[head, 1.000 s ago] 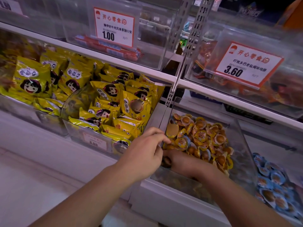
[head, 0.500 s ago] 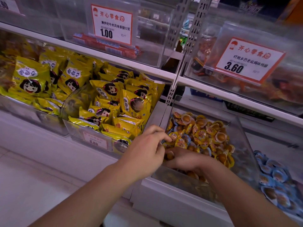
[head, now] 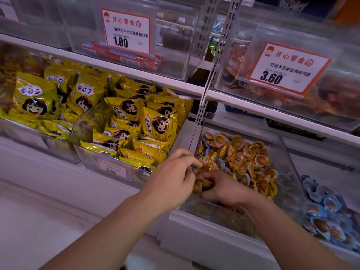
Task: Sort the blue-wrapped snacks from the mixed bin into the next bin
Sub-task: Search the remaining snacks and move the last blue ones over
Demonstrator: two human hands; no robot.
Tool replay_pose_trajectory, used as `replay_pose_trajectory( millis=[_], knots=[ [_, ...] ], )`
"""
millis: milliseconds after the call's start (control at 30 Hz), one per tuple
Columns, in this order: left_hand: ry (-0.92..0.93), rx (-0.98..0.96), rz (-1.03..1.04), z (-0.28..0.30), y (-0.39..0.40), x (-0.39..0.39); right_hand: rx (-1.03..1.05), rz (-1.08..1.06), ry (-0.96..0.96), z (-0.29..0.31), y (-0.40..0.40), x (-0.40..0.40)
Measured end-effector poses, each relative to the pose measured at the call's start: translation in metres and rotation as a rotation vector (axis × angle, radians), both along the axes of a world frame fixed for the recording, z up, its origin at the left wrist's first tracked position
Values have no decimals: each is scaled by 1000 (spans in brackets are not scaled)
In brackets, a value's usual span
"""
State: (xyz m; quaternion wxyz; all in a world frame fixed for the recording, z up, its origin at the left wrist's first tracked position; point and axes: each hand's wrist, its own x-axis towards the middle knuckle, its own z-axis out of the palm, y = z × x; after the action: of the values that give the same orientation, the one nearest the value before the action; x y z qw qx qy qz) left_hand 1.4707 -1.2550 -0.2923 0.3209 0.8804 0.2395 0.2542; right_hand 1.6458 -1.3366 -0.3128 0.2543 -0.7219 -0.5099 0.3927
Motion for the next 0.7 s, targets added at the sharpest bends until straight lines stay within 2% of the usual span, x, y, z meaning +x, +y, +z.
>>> replay_pose_trajectory(
  millis=[200, 367, 467, 567, 700],
  knots=[
    [4, -3, -15, -1, 0, -1, -112, 49, -37, 2, 14, -6],
    [-1, 0, -6, 0, 1, -1, -84, 1, -91, -5, 16, -8],
    [-23, -8, -15, 2, 2, 0, 10, -81, 117, -2, 8, -4],
    [-83, 1, 53, 5, 0, 3, 138, -293, 315, 8, -2, -1],
    [-415, 100, 154, 19, -9, 9, 313, -640, 566, 33, -17, 14]
  ],
)
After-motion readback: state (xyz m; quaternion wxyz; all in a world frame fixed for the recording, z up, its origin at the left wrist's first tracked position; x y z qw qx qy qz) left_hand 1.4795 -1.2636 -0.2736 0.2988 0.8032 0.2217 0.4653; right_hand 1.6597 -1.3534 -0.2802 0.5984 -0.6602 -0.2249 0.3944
